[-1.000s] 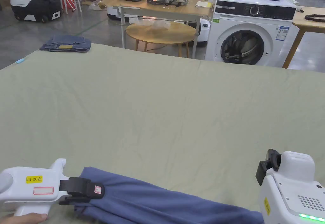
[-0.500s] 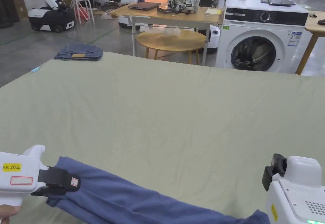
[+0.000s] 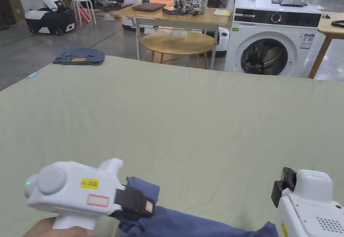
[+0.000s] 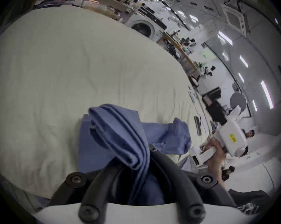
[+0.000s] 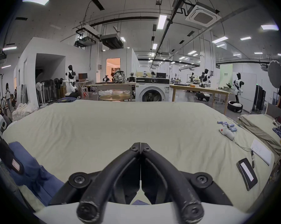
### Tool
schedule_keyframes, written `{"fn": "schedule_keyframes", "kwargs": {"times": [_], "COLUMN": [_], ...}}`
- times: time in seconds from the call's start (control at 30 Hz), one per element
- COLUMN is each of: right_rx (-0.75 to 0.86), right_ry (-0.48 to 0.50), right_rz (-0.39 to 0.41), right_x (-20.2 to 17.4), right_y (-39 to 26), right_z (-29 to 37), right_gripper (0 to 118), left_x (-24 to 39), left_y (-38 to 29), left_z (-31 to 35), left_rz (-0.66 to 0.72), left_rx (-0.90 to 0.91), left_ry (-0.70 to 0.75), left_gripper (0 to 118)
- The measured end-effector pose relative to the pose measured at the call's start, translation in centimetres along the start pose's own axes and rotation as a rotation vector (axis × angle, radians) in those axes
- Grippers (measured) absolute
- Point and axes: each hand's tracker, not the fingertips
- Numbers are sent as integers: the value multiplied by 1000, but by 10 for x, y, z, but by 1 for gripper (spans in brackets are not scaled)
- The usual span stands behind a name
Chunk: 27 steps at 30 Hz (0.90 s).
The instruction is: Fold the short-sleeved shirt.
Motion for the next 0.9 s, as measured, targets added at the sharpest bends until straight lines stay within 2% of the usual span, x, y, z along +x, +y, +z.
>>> {"fn": "schedule_keyframes", "kwargs": {"times": [0.27,0.33,0.47,0.53,0.63,0.9], "right_rx": [-15,-21,-34,-38,-41,-43], "right_ry": [-25,-32,-41,-43,-44,-39], "right_rz": [0,-2,-7,-8,-4,-9], "right_x": [11,13,17,18,18,18], "right_y": [-4,-5,-8,-8,-9,-10], "right_z": [3,3,3,3,4,7], "right_gripper": [0,0,0,0,0,0], "left_x": [40,45,41,42,48,70], "left_y": [-8,-11,-11,-13,-15,-3], "left_z": [-103,-122,-149,-150,-141,-110], "left_rz": [-30,-73,-49,-55,-65,-127], "left_rx": [-198,-231,-237,-231,-217,-149], "left_ry": [85,143,194,202,141,79], "left_gripper": [2,2,2,12,43,44]}}
